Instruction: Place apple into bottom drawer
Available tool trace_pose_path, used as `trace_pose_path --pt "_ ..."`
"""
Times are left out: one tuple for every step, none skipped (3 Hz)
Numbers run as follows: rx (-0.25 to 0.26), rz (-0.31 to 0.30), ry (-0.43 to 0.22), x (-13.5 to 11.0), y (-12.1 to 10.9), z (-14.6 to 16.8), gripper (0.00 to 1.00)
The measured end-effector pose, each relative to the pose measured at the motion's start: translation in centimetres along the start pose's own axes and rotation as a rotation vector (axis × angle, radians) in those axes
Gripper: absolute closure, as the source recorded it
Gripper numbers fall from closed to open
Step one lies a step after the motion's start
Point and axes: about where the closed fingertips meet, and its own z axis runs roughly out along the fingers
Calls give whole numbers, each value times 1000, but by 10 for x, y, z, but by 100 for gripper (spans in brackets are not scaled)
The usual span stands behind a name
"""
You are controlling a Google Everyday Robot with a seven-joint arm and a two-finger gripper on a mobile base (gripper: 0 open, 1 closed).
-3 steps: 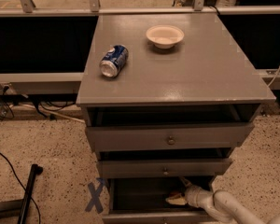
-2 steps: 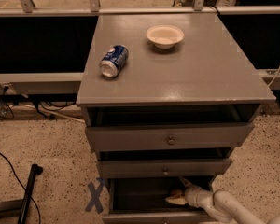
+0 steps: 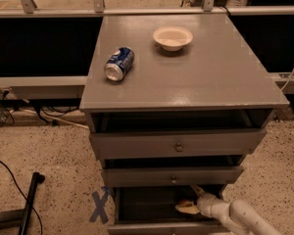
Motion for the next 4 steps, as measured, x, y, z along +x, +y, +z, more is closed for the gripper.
trace_pose_path --pt "-13 6 12 -1 17 -34 19" --pt "-17 30 40 17 41 -69 5" --pt "-19 35 40 19 45 -72 0" --pt "-20 35 40 19 45 -72 0"
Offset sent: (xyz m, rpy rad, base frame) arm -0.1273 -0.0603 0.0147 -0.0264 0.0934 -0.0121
